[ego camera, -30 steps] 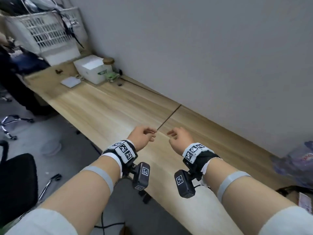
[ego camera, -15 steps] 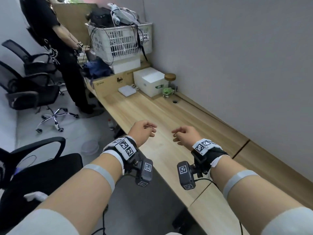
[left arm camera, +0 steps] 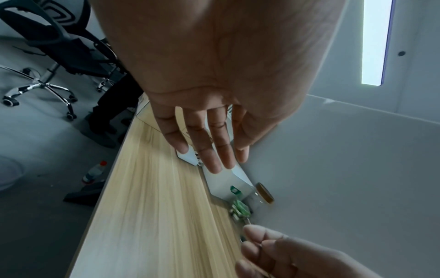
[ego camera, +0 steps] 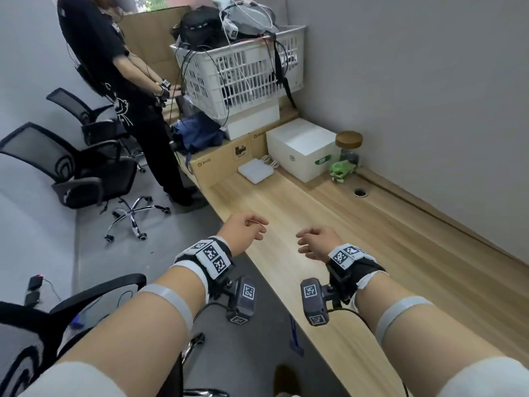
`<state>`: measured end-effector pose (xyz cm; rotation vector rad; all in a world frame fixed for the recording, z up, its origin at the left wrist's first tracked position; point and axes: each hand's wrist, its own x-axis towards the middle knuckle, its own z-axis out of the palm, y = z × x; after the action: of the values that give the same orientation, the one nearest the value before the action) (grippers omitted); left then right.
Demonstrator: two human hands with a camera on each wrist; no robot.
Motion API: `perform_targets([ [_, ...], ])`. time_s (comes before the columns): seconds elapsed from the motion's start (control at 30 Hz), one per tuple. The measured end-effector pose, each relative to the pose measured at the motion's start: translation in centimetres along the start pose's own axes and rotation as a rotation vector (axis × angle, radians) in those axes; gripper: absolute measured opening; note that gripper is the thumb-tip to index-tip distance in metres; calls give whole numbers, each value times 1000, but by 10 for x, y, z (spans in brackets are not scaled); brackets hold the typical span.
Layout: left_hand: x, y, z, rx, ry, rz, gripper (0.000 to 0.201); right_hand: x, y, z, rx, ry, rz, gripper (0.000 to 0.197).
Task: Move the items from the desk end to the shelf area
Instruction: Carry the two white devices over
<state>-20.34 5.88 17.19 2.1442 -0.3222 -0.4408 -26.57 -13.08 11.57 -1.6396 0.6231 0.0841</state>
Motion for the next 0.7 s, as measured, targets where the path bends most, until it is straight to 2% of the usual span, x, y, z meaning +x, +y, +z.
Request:
perform_targets([
  [0.1, 55, -7, -34, 9, 15, -23, 24, 49, -27, 30, 23, -60, 57, 12],
  [0.3, 137, -23, -77, -9, 62, -59, 26, 118, -67, 63, -32, -133, 99, 12],
  [0.57, 249, -51, -85, 63, -13, -75, 19, 204, -84, 78, -130, -43, 170, 5],
  [0.7, 322, -74, -90, 64, -31, -93, 19, 260, -89, 92, -175, 18, 238, 23],
])
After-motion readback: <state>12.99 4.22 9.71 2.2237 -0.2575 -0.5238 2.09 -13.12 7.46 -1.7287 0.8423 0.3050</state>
